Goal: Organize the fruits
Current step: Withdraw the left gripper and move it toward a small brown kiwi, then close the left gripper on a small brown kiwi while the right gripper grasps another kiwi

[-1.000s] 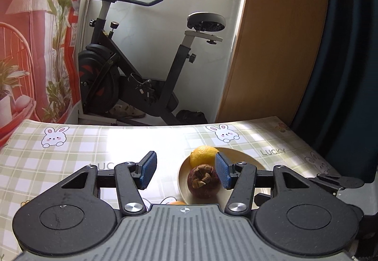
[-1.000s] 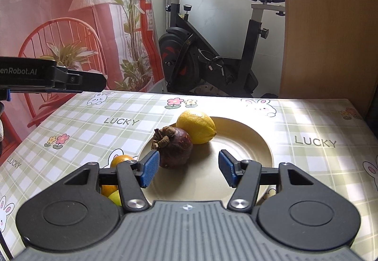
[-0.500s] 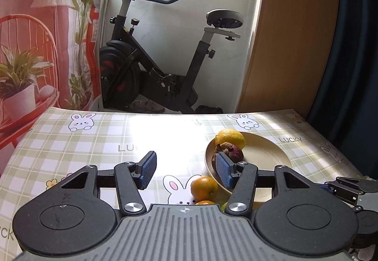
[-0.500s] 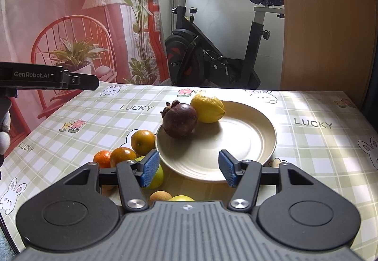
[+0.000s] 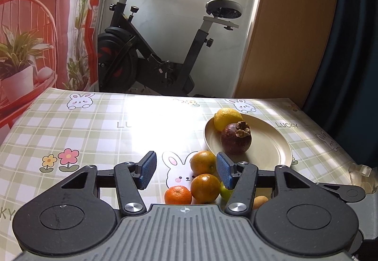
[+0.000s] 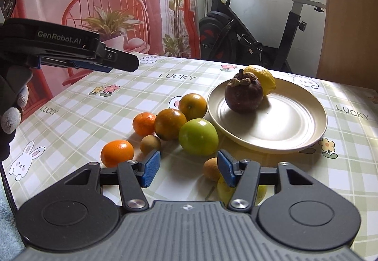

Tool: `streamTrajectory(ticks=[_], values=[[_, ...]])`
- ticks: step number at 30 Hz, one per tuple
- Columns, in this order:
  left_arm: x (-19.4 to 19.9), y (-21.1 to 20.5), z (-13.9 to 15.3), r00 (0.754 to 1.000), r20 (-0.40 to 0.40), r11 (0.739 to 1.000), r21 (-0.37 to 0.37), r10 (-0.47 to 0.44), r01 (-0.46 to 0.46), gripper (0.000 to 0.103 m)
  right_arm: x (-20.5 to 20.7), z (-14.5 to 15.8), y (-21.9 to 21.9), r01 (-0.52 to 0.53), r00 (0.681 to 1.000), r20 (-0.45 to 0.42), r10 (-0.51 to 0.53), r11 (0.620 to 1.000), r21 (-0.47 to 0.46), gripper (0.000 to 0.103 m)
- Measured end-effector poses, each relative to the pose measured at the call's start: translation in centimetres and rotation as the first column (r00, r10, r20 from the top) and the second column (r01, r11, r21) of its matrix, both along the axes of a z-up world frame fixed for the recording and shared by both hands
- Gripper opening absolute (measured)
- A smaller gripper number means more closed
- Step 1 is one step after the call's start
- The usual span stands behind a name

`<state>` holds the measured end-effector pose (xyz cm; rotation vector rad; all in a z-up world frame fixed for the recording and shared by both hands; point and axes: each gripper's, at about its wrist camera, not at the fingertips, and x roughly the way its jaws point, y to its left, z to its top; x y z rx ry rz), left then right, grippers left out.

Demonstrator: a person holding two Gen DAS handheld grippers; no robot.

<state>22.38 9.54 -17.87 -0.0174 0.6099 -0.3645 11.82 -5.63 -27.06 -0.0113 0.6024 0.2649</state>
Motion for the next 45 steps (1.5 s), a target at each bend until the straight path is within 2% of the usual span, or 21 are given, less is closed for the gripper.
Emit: streamTrajectory(ticks=[9, 12, 19, 21, 24, 27, 33, 36, 45], values=[[-0.4, 0.2, -1.3, 0.999, -0.037, 1.0, -0.021, 0.008, -0.009, 0.058, -0.6, -0.5, -0.8, 0.021, 1.0, 0.019, -0.021, 0.999, -0.024, 0.055], [-0.5, 0.2, -1.6, 0.999, -0.046, 1.0, -0.006, 0.019, -0.019, 0.058, -0.5, -0.5, -0.6, 0.019, 1.0, 0.023, -0.018, 0.999, -0.036, 0.055], [-0.9, 0.7, -2.1, 0.997, -0.057, 0.998, -0.036, 0.044, -0.046, 0.057, 0.1, -1.0, -0.1, 0.007, 1.0, 0.021, -0.005, 0.996, -0.087, 0.048], [-1.5, 0.3, -2.5, 0.998, -0.059, 0.998, -0.049, 0.027, -0.03, 0.056, 0.2, -1.2, 0.1, 0.006, 1.0, 0.027, -0.003, 0.994, -0.112, 0.045], [-2.1, -0.5, -3.0, 0.998, -0.062, 0.999, -0.047, -0.009, 0.006, 0.048, 0.4, -1.3, 0.4, 0.002, 1.0, 0.03, 0.003, 0.99, -0.139, 0.044], [-2.7, -1.1, -3.7, 0.996, -0.069, 0.998, -0.038, -0.053, 0.05, 0.044, 0.6, -1.4, 0.5, 0.0, 0.999, 0.034, 0.005, 0.987, -0.158, 0.043], [-3.5, -1.1, -4.4, 0.993, -0.083, 0.994, -0.072, -0.085, 0.079, 0.042, 0.5, -1.6, 0.6, -0.002, 0.999, 0.051, 0.012, 0.98, -0.201, 0.043], [-3.7, -1.4, -4.6, 0.991, -0.092, 0.992, -0.078, -0.102, 0.095, 0.036, 0.6, -1.7, 0.6, -0.003, 0.998, 0.053, 0.015, 0.977, -0.213, 0.042], [-4.2, -2.0, -6.0, 0.982, -0.142, 0.99, -0.087, -0.123, 0.111, 0.035, 0.8, -1.8, 0.6, -0.013, 0.998, 0.055, 0.028, 0.968, -0.249, 0.041]])
